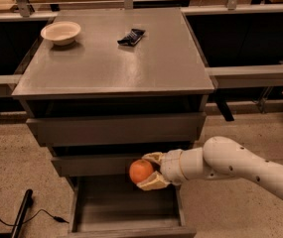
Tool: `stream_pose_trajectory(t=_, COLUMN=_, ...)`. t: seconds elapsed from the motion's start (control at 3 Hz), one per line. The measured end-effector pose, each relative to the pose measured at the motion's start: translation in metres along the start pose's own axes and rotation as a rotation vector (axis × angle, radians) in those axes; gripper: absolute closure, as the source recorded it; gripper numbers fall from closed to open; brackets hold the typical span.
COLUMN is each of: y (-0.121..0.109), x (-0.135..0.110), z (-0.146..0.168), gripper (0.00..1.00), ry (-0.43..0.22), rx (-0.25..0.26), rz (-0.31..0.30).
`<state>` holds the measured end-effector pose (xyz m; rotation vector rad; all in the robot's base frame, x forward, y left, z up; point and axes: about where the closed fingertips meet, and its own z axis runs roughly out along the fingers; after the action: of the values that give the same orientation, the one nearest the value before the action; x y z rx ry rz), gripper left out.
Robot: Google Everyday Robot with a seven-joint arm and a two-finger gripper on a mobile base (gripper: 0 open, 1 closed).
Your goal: Place orange into bottom drawer
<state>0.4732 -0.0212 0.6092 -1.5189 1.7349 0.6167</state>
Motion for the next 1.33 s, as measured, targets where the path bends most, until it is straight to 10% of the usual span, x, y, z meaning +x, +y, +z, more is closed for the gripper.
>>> stream_pose_trajectory(t=1.33, y=0.017, x=0.166, z=0.059, gripper=1.0, ry=0.07, rx=-0.035, rz=0.095)
